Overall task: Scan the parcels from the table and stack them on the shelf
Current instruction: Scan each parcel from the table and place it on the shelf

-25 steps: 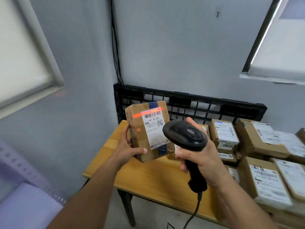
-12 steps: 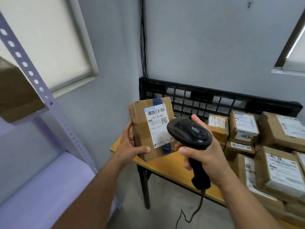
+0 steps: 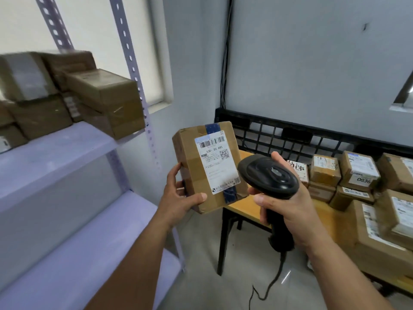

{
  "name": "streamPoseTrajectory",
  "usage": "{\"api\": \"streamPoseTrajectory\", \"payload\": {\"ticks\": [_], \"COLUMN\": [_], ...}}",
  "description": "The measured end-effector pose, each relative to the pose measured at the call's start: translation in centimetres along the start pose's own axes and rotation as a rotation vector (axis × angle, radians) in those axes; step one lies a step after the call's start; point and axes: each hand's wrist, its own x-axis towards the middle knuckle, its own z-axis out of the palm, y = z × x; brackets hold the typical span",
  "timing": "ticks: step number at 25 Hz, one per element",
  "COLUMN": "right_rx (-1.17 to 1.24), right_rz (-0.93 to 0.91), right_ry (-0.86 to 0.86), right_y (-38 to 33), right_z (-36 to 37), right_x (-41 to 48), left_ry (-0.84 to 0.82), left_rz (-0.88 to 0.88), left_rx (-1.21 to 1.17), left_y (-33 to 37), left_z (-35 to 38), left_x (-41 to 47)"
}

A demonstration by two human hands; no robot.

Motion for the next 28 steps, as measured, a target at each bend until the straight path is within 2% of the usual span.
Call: {"api": "streamPoseTrajectory", "payload": {"ticks": [8,11,23,28], "right_rx": [-0.049,-0.036,0.107,0.107], "right_rz": [-0.035,-0.051,-0.043,-0.034], "right_ry": [-0.031,-0.102,-0.433,-0.583], "right_y": [-1.5,-2.3,-4.5,-4.4], "right_z": [9.8,12.2,19.5,24.0], "right_x": [-5.7,-6.6,-7.5,-8.6], "left_ry": [0.111,0.178,0.603,0.838], "left_rz": [0.091,0.102,0.131,0.125], "left_rx": [0.021,0.049,0.119,0.083], "left_y": [1.0,2.2,7.4,8.9], "left_z": [-10.1,-12.8,-20.7,-25.7], "left_x": [-8.2,-11.3,-23.3,-28.5]}}
